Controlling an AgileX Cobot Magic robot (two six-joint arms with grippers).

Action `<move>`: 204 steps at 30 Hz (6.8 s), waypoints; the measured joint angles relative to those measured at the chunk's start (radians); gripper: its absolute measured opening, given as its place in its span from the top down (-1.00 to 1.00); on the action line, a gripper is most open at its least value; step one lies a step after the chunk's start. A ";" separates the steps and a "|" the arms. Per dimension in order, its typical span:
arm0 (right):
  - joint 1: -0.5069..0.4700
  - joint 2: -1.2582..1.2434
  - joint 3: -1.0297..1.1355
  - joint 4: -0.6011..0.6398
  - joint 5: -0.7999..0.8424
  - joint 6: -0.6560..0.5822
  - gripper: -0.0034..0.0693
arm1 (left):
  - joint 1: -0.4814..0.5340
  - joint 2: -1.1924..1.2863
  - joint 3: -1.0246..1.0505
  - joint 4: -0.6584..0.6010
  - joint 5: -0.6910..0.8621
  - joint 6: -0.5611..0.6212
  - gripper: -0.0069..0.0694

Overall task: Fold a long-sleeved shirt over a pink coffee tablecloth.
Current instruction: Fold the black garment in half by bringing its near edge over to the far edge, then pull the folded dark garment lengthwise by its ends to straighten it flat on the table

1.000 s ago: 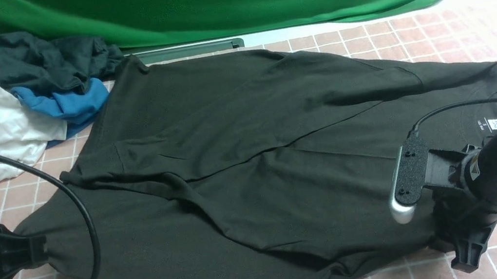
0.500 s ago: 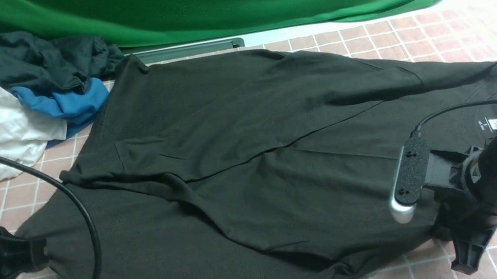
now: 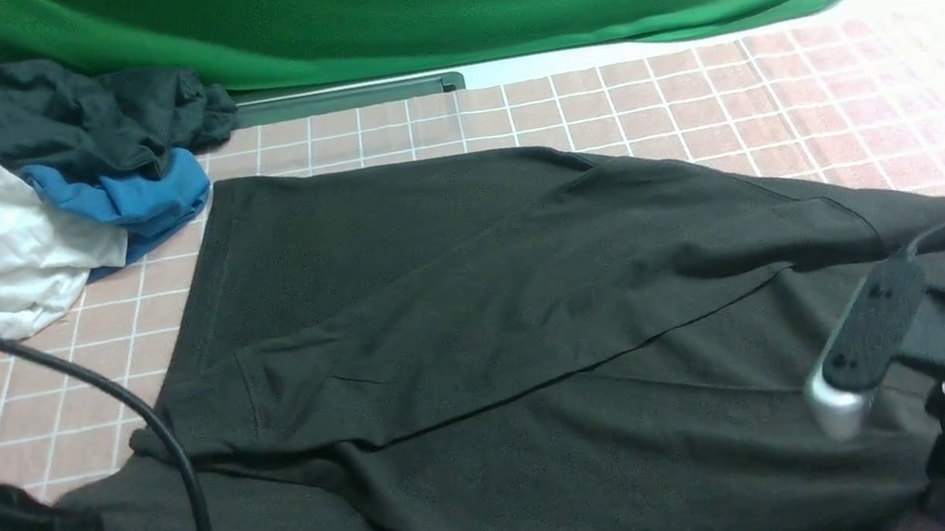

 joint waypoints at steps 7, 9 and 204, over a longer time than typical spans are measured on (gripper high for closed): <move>-0.099 0.046 -0.033 -0.132 -0.224 0.155 0.85 | 0.000 0.241 -0.065 0.000 -0.296 -0.072 0.71; -0.137 0.076 -0.054 -0.134 -0.257 0.159 0.85 | 0.000 0.324 -0.099 -0.001 -0.327 -0.068 0.71; -0.637 0.605 -0.443 0.228 -0.313 -0.078 0.80 | -0.577 0.284 -0.308 -0.037 -0.350 0.267 0.78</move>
